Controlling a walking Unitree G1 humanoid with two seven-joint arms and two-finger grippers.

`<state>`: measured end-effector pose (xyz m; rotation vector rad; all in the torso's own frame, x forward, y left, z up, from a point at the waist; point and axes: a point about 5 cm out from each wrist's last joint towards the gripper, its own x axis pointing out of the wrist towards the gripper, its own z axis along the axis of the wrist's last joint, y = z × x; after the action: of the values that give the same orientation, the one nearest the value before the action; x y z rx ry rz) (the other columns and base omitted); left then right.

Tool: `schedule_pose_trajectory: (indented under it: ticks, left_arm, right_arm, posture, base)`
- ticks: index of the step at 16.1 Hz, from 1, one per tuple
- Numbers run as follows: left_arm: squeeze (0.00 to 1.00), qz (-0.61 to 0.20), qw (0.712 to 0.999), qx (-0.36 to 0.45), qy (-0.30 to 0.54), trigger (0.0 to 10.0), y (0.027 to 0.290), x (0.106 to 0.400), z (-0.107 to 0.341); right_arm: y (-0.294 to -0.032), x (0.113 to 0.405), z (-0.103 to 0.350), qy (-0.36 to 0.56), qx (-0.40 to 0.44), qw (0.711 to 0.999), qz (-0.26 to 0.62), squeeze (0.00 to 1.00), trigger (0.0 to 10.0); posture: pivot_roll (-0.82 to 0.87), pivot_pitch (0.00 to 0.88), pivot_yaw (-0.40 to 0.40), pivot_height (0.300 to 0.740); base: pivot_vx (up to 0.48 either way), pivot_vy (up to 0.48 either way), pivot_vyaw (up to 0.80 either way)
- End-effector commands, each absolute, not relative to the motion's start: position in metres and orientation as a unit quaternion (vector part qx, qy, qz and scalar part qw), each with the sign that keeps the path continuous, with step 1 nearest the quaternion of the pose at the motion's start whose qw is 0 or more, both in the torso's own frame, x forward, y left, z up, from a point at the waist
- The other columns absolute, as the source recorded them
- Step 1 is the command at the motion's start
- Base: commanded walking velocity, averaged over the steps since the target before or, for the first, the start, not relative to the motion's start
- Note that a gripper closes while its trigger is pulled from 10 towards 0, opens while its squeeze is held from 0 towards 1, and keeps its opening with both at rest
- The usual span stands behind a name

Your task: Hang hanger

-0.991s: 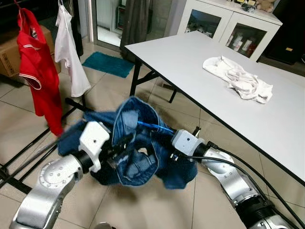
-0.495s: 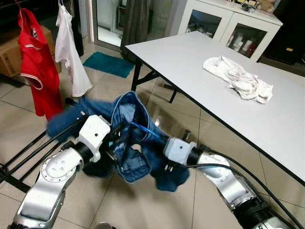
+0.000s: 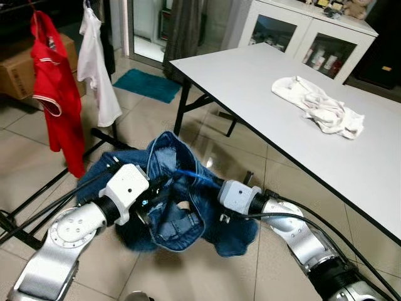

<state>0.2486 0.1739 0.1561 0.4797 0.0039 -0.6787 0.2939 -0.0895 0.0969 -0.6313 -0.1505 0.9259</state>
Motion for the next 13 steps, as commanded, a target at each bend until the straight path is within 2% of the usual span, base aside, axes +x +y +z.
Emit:
schedule_pose_trajectory:
  ticks: [1, 2, 3, 6, 8, 9, 13]
  left_arm:
    - [1.00, -0.337, 0.909, 0.243, -0.039, 10.0, 0.169, 0.247, 0.170]
    - [1.00, -0.324, 0.899, 0.284, -0.077, 10.0, 0.178, 0.245, 0.179]
    - [0.00, -0.325, 0.886, 0.312, -0.109, 10.0, 0.185, 0.240, 0.189]
    - [0.00, -0.345, 0.862, 0.362, -0.077, 10.0, 0.209, 0.229, 0.194]
    - [0.01, -0.361, 0.870, 0.326, -0.081, 10.0, 0.210, 0.225, 0.200]
    - [1.00, -0.379, 0.874, 0.292, -0.085, 10.0, 0.207, 0.221, 0.202]
    - [1.00, -0.409, 0.887, 0.204, -0.061, 10.0, 0.200, 0.212, 0.196]
  right_arm:
    - [-0.098, 0.299, 0.099, -0.065, -0.296, 0.854, 0.423, 0.00, 0.0]
    - [-0.101, 0.301, 0.100, -0.064, -0.291, 0.856, 0.423, 0.00, 0.0]
    - [-0.103, 0.301, 0.102, -0.066, -0.285, 0.857, 0.425, 0.00, 0.0]
    - [-0.103, 0.299, 0.108, -0.085, -0.270, 0.847, 0.450, 0.00, 0.0]
    - [-0.103, 0.300, 0.108, -0.083, -0.274, 0.845, 0.452, 0.00, 0.0]
    - [-0.102, 0.301, 0.107, -0.082, -0.273, 0.845, 0.452, 0.00, 0.0]
    - [-0.103, 0.301, 0.103, -0.072, -0.262, 0.850, 0.451, 0.00, 0.0]
  posture:
    - [0.26, 0.056, -0.159, 0.740]
    - [0.26, 0.056, -0.162, 0.740]
    - [0.26, 0.056, -0.163, 0.740]
    - [0.27, 0.057, -0.170, 0.740]
    - [0.27, 0.057, -0.173, 0.740]
    - [0.28, 0.057, -0.173, 0.740]
    - [0.27, 0.057, -0.174, 0.740]
  base:
    - [0.000, 0.000, 0.00]
    - [0.000, 0.000, 0.00]
    - [0.000, 0.000, 0.00]
    - [0.000, 0.000, 0.00]
    - [0.000, 0.000, 0.00]
    - [0.000, 0.000, 0.00]
    - [0.000, 0.000, 0.00]
